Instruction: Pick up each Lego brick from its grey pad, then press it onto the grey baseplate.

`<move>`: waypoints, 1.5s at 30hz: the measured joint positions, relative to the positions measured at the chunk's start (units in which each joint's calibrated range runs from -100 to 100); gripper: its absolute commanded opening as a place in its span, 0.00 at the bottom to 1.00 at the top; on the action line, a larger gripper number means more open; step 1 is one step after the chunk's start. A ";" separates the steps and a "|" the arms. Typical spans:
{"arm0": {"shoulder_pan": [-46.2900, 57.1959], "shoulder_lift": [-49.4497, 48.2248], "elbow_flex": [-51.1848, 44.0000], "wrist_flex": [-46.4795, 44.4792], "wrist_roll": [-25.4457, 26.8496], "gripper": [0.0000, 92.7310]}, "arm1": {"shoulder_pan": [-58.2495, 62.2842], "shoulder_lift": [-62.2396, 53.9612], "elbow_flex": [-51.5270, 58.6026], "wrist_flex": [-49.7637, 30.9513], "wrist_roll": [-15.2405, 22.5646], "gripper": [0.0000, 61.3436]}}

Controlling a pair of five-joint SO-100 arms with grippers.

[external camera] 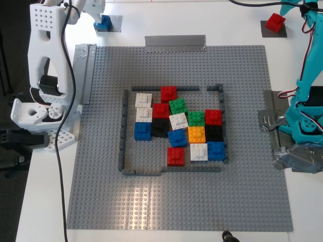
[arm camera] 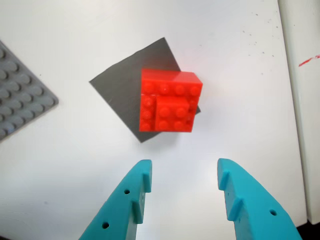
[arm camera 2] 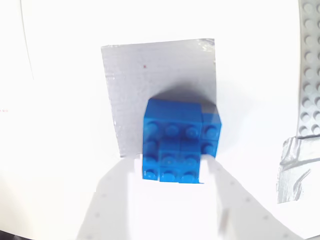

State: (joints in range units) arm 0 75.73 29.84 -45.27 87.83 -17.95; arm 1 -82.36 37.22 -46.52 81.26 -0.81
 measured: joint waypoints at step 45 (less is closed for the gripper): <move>-0.37 3.72 5.46 -3.30 2.30 0.26 | 14.18 -46.11 28.05 9.49 -2.25 0.00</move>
State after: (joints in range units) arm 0 75.36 33.56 -39.80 84.52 -15.65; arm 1 -68.18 -8.89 -18.47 90.75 -3.05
